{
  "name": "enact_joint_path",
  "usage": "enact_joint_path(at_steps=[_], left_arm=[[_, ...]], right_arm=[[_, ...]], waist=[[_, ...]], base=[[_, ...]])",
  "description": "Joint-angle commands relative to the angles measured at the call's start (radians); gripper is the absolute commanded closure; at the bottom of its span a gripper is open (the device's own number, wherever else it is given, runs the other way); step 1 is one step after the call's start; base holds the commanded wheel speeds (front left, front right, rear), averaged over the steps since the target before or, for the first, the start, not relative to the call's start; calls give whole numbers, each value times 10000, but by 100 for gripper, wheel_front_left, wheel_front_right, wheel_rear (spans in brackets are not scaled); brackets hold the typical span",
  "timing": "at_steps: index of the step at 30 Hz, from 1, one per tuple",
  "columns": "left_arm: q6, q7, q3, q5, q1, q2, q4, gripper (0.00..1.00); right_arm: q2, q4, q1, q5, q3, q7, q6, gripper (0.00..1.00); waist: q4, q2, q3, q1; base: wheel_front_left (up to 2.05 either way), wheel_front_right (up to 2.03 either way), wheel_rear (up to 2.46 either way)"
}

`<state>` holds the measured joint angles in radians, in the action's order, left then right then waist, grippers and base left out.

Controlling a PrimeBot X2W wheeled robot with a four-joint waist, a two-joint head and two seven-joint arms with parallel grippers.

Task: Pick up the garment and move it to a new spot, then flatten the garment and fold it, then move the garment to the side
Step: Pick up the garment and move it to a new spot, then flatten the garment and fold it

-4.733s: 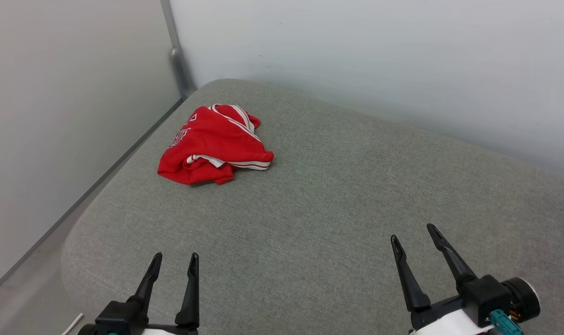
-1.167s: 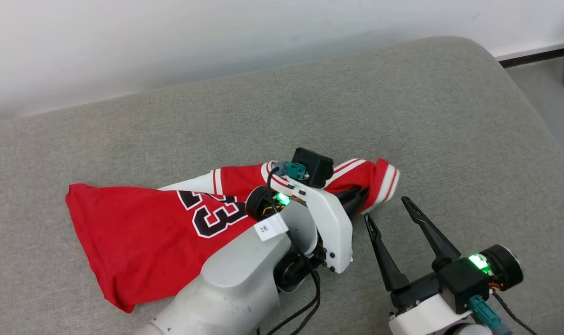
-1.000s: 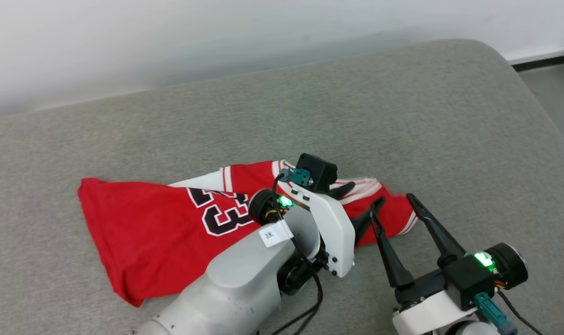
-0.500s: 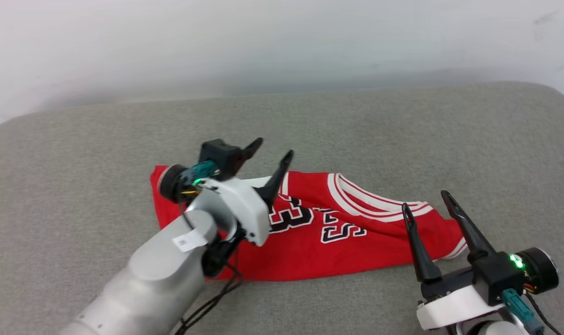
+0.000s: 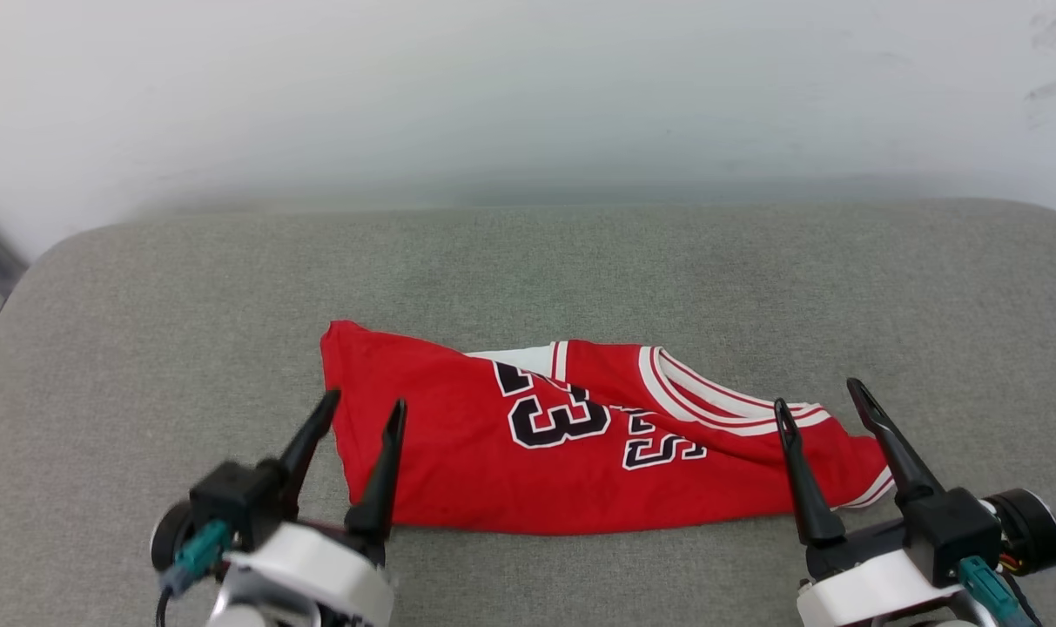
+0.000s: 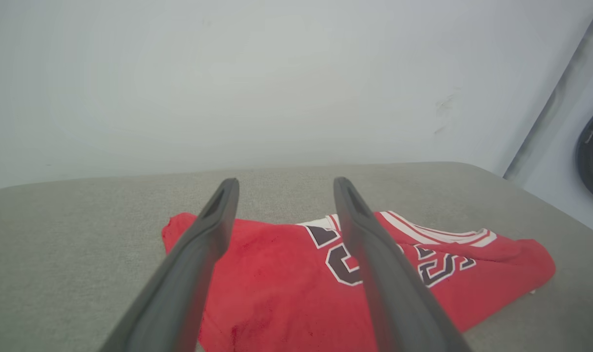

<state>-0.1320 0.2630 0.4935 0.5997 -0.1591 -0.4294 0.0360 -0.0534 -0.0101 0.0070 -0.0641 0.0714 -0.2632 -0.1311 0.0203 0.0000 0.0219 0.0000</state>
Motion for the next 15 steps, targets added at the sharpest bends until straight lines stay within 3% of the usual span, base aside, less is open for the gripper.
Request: enact_joint_path(at_steps=[1, 9, 15], left_arm=[[20, 24, -197, -137, 456, 112, -183, 0], [308, 25, -566, -519, 1787, 703, -116, 0], [380, -842, -134, -860, 1241, 469, 267, 0]], right_arm=[[-52, -12, 150, 35, -57, -22, 7, 0], [-93, 26, 242, 59, -119, -23, 7, 0], [-105, 65, 239, -24, 33, -22, 7, 0]], waist=[[19, 0, -50, 0], [70, 0, -88, 0], [37, 0, 142, 0]], base=[[0, 0, 0], [0, 0, 0], [0, 0, 0]])
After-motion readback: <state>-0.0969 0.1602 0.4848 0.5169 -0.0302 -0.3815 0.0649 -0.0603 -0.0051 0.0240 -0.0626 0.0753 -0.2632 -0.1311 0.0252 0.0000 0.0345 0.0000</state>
